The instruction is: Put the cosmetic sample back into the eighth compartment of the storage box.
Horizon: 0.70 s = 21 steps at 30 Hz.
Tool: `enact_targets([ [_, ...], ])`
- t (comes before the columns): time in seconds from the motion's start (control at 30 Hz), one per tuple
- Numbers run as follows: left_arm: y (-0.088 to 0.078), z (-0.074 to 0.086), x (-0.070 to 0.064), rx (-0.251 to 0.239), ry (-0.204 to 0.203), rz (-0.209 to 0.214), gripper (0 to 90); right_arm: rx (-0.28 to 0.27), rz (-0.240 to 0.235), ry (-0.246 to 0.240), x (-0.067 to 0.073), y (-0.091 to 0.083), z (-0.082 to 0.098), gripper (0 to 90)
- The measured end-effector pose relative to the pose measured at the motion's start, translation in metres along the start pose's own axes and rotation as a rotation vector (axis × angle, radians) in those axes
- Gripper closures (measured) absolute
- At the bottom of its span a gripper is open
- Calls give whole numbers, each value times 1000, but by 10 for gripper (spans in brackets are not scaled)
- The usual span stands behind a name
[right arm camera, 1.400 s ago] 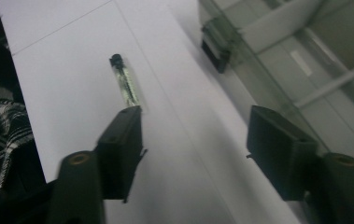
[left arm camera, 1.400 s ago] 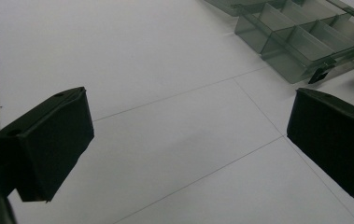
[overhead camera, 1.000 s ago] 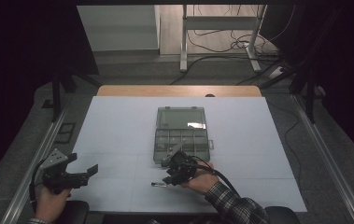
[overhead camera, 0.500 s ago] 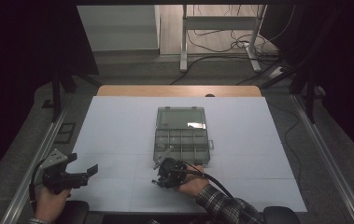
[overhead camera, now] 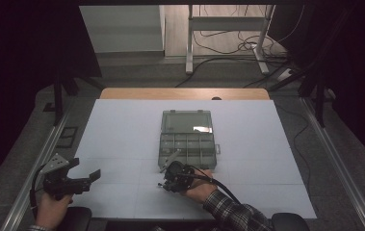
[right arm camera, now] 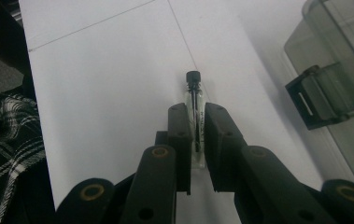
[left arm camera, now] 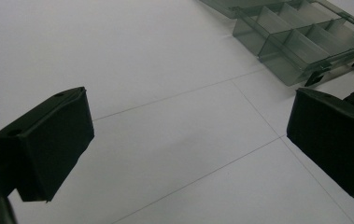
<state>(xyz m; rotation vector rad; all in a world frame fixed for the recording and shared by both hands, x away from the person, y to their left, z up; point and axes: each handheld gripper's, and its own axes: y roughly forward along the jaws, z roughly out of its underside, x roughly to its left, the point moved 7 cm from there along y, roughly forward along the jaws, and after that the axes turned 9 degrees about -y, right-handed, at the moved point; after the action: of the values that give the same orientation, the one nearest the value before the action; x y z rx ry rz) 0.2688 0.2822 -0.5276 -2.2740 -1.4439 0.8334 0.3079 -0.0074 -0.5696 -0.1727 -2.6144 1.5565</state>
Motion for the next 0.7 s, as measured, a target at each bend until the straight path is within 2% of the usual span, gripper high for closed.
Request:
enact_targets([
  [0.2, 0, 0, 0, 2, -1, 0, 13, -21, 5, 7, -3, -6, 0, 809],
  [0.47, 0, 0, 0, 4, 0, 3, 15, -39, 3, 46, -7, -13, 2, 809],
  [0.7, 1, 0, -1, 8, 5, 8, 15, -52, 13, 48, -9, -20, 3, 809],
])
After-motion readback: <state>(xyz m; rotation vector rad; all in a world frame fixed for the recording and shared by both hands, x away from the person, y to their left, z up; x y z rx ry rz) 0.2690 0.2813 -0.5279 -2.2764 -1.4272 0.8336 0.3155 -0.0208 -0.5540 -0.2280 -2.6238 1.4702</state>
